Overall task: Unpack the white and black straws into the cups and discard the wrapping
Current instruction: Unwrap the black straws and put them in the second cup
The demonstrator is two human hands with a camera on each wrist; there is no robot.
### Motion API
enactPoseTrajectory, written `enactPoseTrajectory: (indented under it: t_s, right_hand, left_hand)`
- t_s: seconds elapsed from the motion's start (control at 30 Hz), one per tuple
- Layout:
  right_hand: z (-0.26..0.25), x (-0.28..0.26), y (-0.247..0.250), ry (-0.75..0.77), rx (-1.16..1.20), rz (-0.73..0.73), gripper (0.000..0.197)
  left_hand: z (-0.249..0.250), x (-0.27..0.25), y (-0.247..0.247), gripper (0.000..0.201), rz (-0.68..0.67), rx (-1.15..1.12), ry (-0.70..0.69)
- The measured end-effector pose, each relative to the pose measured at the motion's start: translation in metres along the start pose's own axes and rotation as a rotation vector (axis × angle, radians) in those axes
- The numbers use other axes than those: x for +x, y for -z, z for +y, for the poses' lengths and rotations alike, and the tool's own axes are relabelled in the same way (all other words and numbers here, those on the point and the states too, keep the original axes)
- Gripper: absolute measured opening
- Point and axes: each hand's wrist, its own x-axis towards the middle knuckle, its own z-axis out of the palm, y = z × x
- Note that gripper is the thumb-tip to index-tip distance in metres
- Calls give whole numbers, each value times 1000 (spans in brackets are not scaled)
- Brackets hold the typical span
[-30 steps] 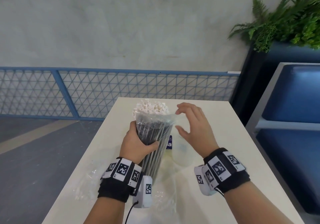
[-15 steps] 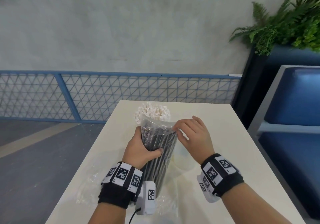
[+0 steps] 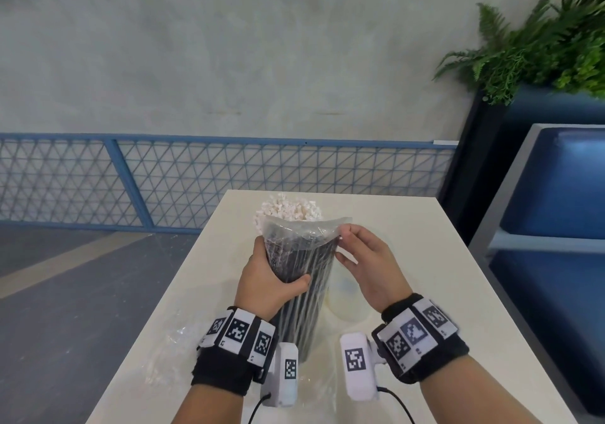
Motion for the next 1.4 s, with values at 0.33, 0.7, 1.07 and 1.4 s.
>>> enactPoseTrajectory:
  t_s: [0.33,0.7,1.07,1.4]
  right_hand:
    - [2,-5,-6,108,-36,-33,4]
    - [3,-5,-3,130,-18,-20,7]
    - [-2,-9,-3,121,-58,-35,8]
    - [2,-14,-4,-59,-25,54,5]
  left_hand:
    - [-1,0,0,62,5,1,-10]
    - [-4,-5,-1,76,-8,-23,41]
    - [-2,-9,-2,82,-27,-15,61]
    - [-3,-9,-5,65,12,-3,31]
